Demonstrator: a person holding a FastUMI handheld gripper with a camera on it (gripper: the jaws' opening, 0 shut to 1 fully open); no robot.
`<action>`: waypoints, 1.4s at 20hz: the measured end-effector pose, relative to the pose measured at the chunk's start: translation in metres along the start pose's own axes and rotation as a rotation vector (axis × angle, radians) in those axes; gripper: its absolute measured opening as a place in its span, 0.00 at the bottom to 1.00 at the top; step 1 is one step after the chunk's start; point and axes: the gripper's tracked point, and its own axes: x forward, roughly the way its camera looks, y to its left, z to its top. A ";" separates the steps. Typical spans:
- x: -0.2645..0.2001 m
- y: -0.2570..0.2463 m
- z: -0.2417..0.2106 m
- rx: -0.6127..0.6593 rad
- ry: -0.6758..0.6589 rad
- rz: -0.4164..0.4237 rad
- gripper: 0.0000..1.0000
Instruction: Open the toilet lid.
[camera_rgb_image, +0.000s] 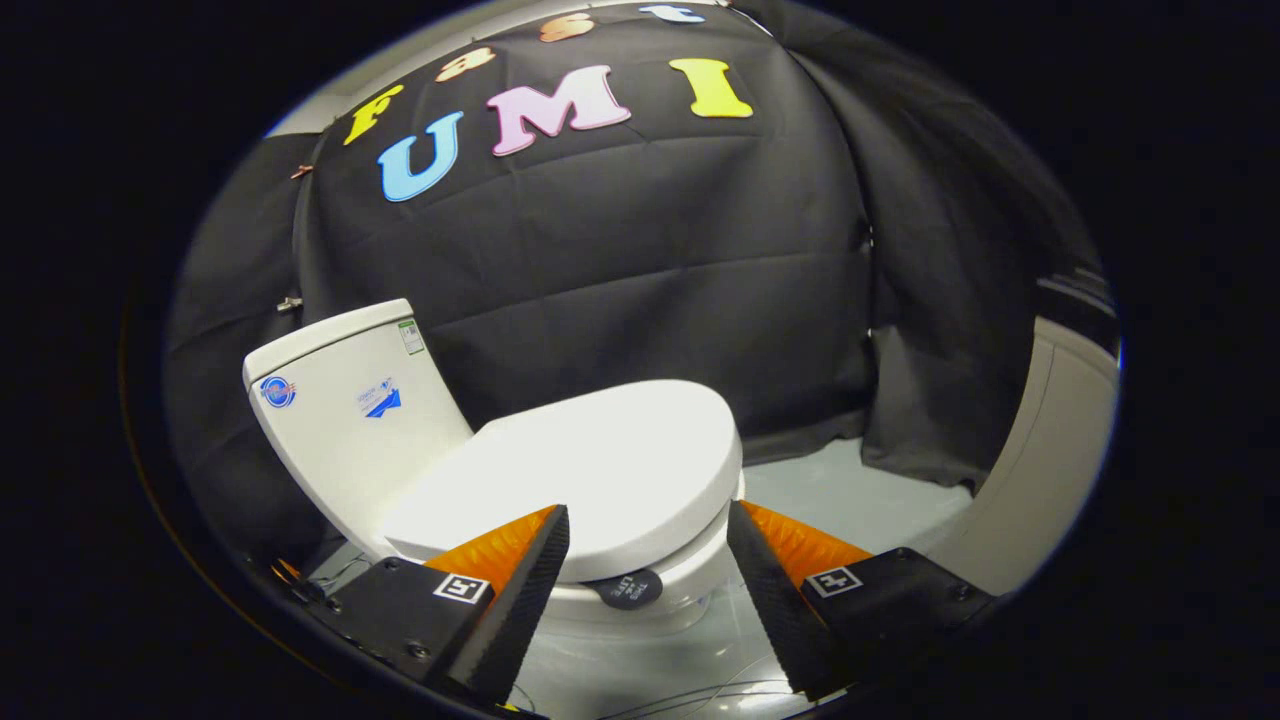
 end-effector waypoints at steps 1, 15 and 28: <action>0.001 0.000 -0.010 0.043 0.038 0.009 0.99; 0.025 0.002 -0.074 0.640 0.259 0.107 0.84; 0.038 -0.005 -0.077 0.806 0.288 0.124 0.09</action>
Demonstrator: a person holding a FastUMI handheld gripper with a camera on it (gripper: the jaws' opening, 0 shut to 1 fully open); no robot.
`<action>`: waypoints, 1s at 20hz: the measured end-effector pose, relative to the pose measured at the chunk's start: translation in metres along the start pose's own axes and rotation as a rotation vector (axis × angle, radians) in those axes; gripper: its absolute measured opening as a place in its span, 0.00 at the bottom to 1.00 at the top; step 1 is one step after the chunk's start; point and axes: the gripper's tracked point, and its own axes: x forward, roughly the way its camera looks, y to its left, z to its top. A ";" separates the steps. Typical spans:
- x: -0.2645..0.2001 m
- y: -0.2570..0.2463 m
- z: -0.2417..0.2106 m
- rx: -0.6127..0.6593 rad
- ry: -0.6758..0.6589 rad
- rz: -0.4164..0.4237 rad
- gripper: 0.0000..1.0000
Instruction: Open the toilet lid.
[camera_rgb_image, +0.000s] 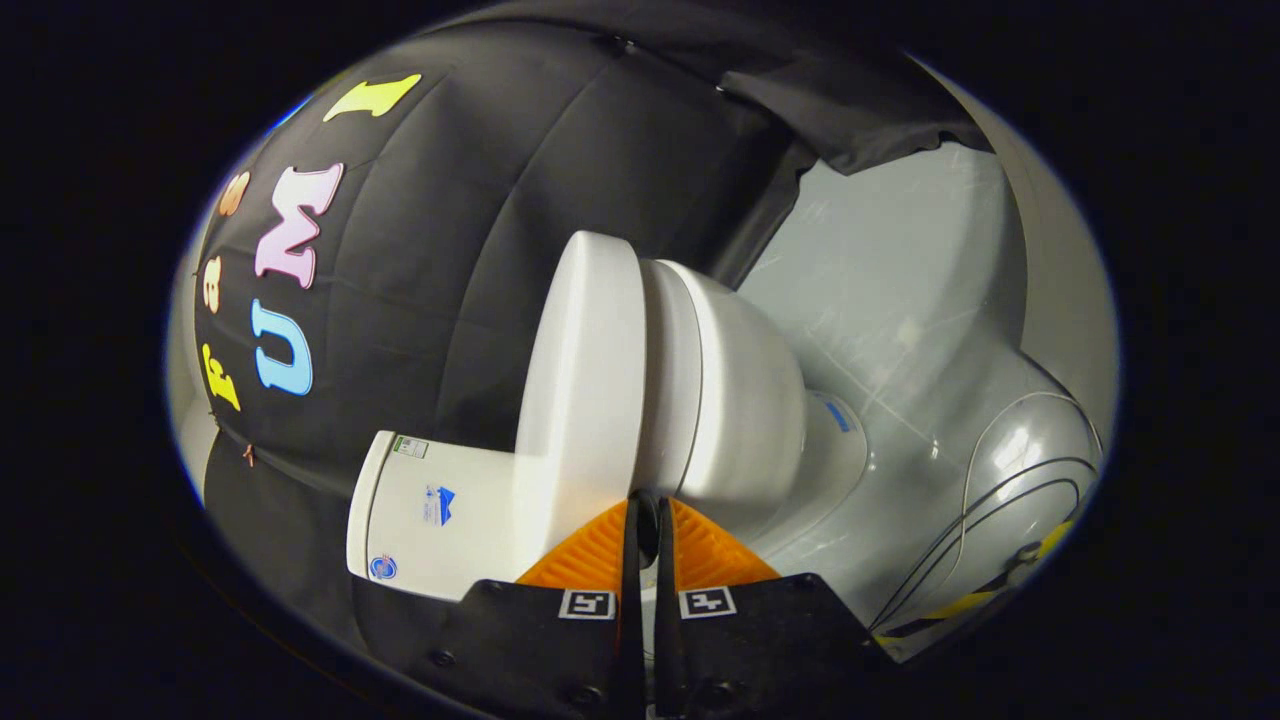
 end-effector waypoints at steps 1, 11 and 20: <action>0.000 0.001 0.004 -0.008 -0.006 0.006 0.09; -0.002 0.006 0.004 0.026 0.012 -0.059 0.05; -0.017 0.052 0.016 -0.026 -0.049 -0.060 0.05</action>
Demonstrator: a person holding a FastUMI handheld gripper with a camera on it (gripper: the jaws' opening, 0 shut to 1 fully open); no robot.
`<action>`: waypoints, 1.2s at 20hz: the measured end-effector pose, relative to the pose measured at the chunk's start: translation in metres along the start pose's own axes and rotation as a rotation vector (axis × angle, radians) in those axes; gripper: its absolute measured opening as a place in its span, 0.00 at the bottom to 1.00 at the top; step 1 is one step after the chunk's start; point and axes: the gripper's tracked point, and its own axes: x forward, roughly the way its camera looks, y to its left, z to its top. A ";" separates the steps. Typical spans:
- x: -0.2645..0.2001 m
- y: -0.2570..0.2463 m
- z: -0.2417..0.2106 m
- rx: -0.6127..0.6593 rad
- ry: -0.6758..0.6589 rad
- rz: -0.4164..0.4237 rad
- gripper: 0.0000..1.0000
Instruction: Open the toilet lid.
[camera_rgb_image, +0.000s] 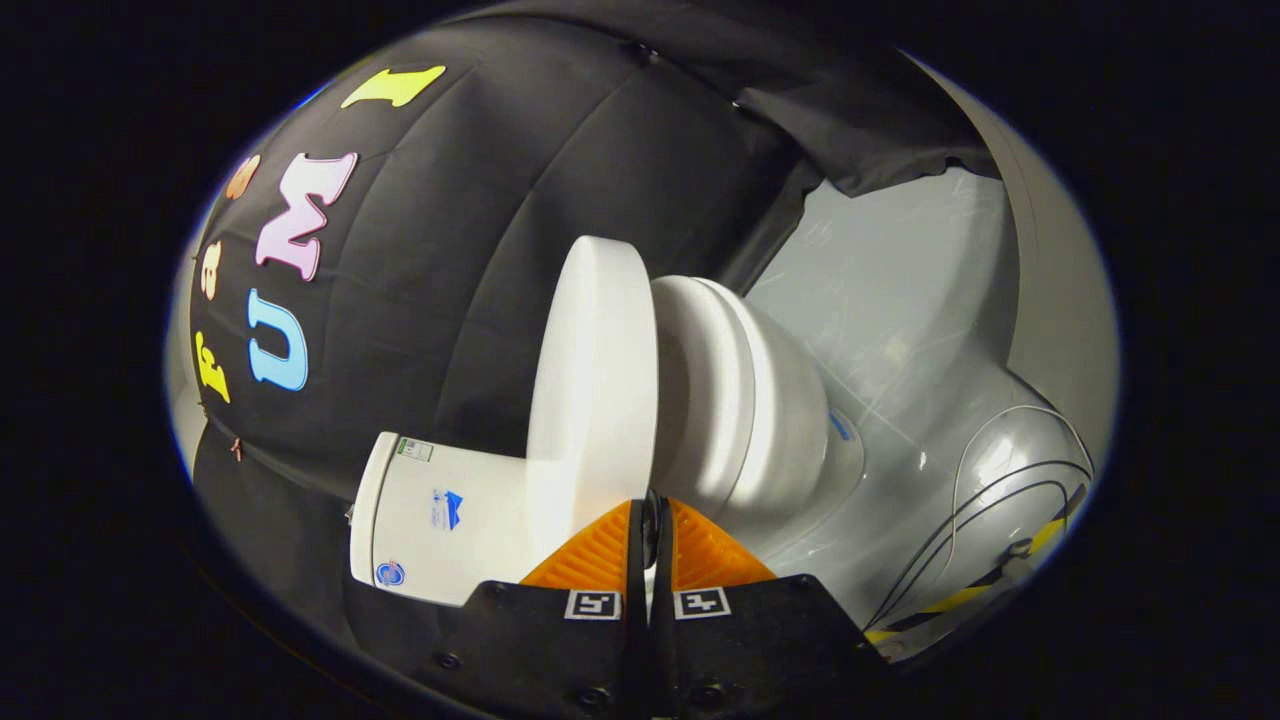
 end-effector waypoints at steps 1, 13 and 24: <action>-0.003 0.008 0.001 -0.017 -0.004 -0.001 0.05; -0.041 0.141 -0.010 -0.273 -0.103 0.001 0.05; -0.048 0.215 -0.041 -0.493 -0.171 -0.074 0.05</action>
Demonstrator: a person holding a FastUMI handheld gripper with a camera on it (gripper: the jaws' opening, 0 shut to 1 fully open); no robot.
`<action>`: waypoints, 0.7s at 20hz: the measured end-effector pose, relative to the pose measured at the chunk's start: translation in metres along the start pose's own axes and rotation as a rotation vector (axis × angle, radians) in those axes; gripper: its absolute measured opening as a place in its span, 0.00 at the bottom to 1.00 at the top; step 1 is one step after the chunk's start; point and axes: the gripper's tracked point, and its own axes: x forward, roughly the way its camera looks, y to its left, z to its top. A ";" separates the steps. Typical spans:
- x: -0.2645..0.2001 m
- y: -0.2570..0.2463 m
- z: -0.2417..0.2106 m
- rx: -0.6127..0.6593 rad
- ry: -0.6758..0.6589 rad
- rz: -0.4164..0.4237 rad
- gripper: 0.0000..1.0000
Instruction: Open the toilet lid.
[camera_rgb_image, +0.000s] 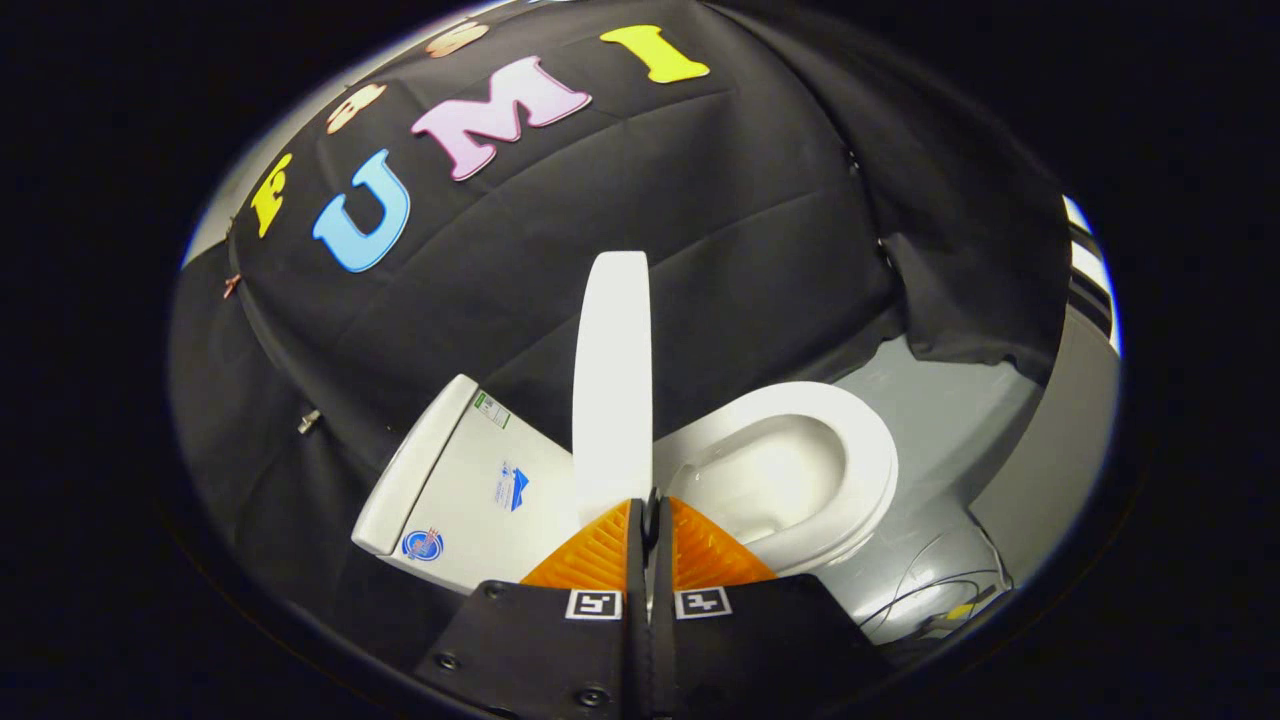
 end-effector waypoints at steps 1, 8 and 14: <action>-0.003 0.007 0.000 -0.019 -0.007 -0.011 0.05; -0.007 0.064 -0.003 -0.135 -0.040 -0.052 0.05; -0.007 0.110 -0.013 -0.219 -0.043 -0.052 0.05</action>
